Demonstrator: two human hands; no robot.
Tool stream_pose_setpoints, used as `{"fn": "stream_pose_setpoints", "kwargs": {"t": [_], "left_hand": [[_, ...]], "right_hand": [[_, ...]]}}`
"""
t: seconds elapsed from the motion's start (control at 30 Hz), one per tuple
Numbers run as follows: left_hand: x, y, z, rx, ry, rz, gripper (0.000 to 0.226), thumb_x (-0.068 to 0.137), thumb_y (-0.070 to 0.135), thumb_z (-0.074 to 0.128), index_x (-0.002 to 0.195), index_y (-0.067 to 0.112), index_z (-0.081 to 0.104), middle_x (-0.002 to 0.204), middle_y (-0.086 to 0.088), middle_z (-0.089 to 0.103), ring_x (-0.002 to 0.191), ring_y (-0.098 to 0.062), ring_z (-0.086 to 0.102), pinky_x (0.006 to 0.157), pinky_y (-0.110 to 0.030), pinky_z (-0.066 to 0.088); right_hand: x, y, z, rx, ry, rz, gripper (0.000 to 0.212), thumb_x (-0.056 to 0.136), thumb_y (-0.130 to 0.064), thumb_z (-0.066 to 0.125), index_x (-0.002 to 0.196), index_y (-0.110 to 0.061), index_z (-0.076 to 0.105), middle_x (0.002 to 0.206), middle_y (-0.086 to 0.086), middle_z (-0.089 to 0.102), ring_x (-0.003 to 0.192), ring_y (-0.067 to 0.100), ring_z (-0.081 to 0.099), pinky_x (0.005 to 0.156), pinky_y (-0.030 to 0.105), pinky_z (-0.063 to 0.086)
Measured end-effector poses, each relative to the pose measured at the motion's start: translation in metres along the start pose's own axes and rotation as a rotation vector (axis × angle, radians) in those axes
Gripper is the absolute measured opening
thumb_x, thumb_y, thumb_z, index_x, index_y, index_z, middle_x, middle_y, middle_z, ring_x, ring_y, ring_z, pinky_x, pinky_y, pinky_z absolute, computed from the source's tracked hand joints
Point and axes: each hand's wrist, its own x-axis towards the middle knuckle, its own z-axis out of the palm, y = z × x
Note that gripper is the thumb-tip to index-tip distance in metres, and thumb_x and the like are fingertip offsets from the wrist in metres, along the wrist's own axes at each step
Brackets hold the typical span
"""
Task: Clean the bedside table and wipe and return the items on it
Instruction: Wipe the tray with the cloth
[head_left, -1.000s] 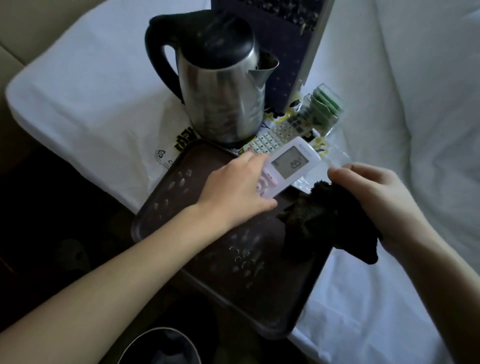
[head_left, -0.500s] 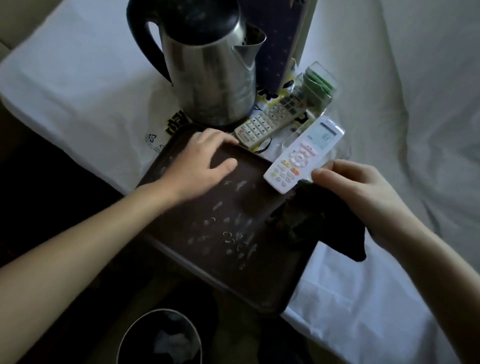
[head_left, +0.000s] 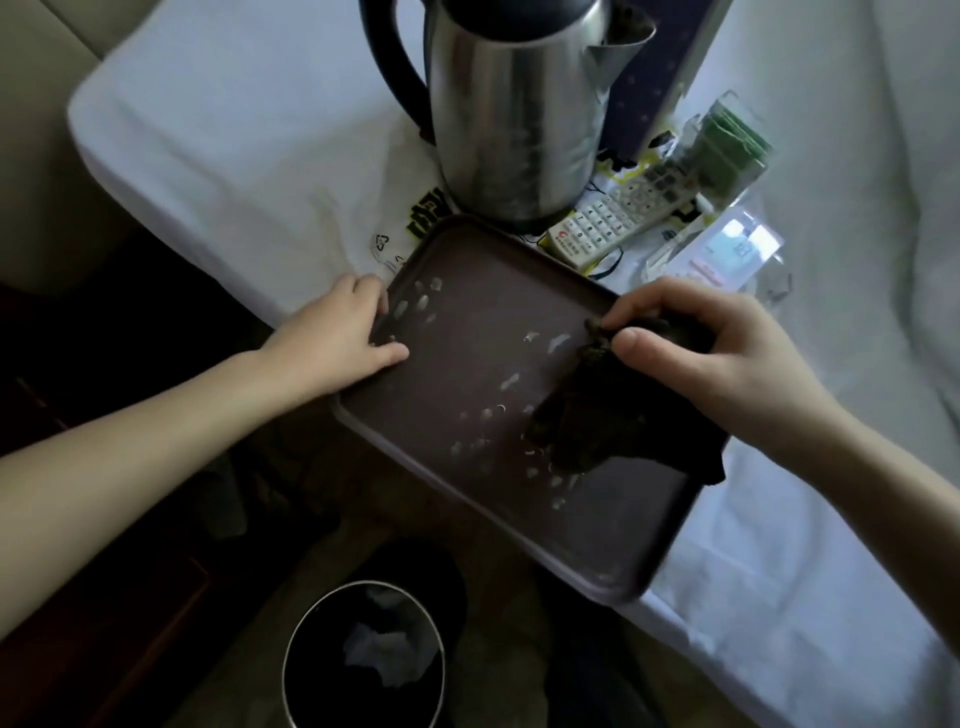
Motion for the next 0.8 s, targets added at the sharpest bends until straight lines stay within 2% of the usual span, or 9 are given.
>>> {"fn": "stream_pose_setpoints", "kwargs": {"t": [0.1, 0.17, 0.23, 0.3, 0.37, 0.43, 0.53, 0.6, 0.8], "left_hand": [[-0.001, -0.006, 0.002, -0.072, -0.044, -0.108, 0.039, 0.082, 0.030, 0.066, 0.105, 0.011, 0.042, 0.098, -0.008, 0.051, 0.092, -0.030, 0.056, 0.072, -0.033, 0.039], [-0.001, -0.015, -0.001, -0.237, -0.148, -0.130, 0.044, 0.081, 0.026, 0.069, 0.114, 0.009, 0.046, 0.095, -0.009, 0.056, 0.098, -0.033, 0.059, 0.073, -0.030, 0.040], [-0.007, -0.026, -0.010, -0.630, -0.325, -0.112, 0.060, 0.068, 0.035, 0.076, 0.118, 0.013, 0.051, 0.102, -0.019, 0.062, 0.102, -0.038, 0.061, 0.084, -0.045, 0.049], [-0.022, -0.034, -0.021, -0.962, -0.408, -0.106, 0.076, 0.053, 0.051, 0.082, 0.117, 0.022, 0.054, 0.116, -0.016, 0.062, 0.105, -0.032, 0.062, 0.091, -0.058, 0.044], [-0.039, -0.035, -0.027, -1.093, -0.464, -0.089, 0.082, 0.050, 0.058, 0.082, 0.119, 0.025, 0.051, 0.121, -0.008, 0.061, 0.107, -0.023, 0.062, 0.089, -0.055, 0.045], [-0.052, -0.033, -0.029, -1.133, -0.505, -0.082, 0.087, 0.054, 0.055, 0.082, 0.126, 0.023, 0.045, 0.121, -0.005, 0.063, 0.108, -0.023, 0.063, 0.085, -0.053, 0.049], [-0.074, -0.036, -0.033, -1.262, -0.458, -0.099, 0.087, 0.051, 0.050, 0.085, 0.122, 0.015, 0.047, 0.107, -0.008, 0.069, 0.093, -0.022, 0.068, 0.072, -0.039, 0.057], [-0.092, -0.043, -0.037, -1.325, -0.403, -0.128, 0.085, 0.046, 0.049, 0.088, 0.115, 0.016, 0.052, 0.096, -0.009, 0.071, 0.083, -0.020, 0.070, 0.065, -0.030, 0.057], [-0.158, -0.087, -0.038, -1.376, -0.264, -0.200, 0.083, 0.041, 0.050, 0.090, 0.109, 0.020, 0.054, 0.091, -0.010, 0.071, 0.077, -0.021, 0.071, 0.063, -0.031, 0.059]], "right_hand": [[-0.005, 0.003, -0.001, 0.002, 0.029, 0.056, 0.027, 0.066, -0.051, 0.060, 0.084, -0.032, 0.066, 0.077, -0.016, 0.063, 0.072, -0.001, 0.059, 0.064, 0.008, 0.042], [-0.005, 0.005, -0.002, -0.002, 0.027, 0.085, 0.026, 0.067, -0.050, 0.061, 0.083, -0.031, 0.067, 0.077, -0.013, 0.064, 0.073, 0.001, 0.059, 0.066, 0.009, 0.043], [-0.004, 0.007, -0.003, 0.005, 0.025, 0.119, 0.019, 0.069, -0.045, 0.063, 0.082, -0.031, 0.067, 0.074, -0.013, 0.064, 0.070, 0.000, 0.059, 0.065, 0.010, 0.043], [-0.002, 0.007, -0.005, 0.025, -0.001, 0.143, 0.021, 0.069, -0.047, 0.063, 0.083, -0.031, 0.068, 0.072, -0.012, 0.065, 0.068, 0.001, 0.059, 0.064, 0.010, 0.044], [0.000, 0.004, -0.007, 0.042, -0.030, 0.147, 0.028, 0.067, -0.051, 0.062, 0.084, -0.030, 0.068, 0.073, -0.011, 0.065, 0.067, 0.002, 0.060, 0.062, 0.010, 0.045], [0.002, 0.001, -0.009, 0.066, -0.040, 0.150, 0.021, 0.071, -0.043, 0.063, 0.082, -0.027, 0.068, 0.070, -0.011, 0.065, 0.065, 0.001, 0.060, 0.060, 0.010, 0.045], [0.005, -0.003, -0.010, 0.156, 0.003, 0.208, 0.007, 0.079, -0.032, 0.065, 0.079, -0.026, 0.069, 0.067, -0.011, 0.065, 0.064, 0.000, 0.060, 0.058, 0.011, 0.046], [0.008, -0.007, -0.011, 0.221, 0.084, 0.256, 0.012, 0.087, -0.025, 0.061, 0.079, -0.024, 0.069, 0.068, -0.009, 0.067, 0.065, 0.003, 0.061, 0.060, 0.014, 0.049], [0.000, -0.032, 0.017, 0.429, 0.256, 0.312, 0.017, 0.091, -0.023, 0.056, 0.079, -0.020, 0.067, 0.070, -0.007, 0.067, 0.071, 0.008, 0.062, 0.065, 0.019, 0.051]]}}
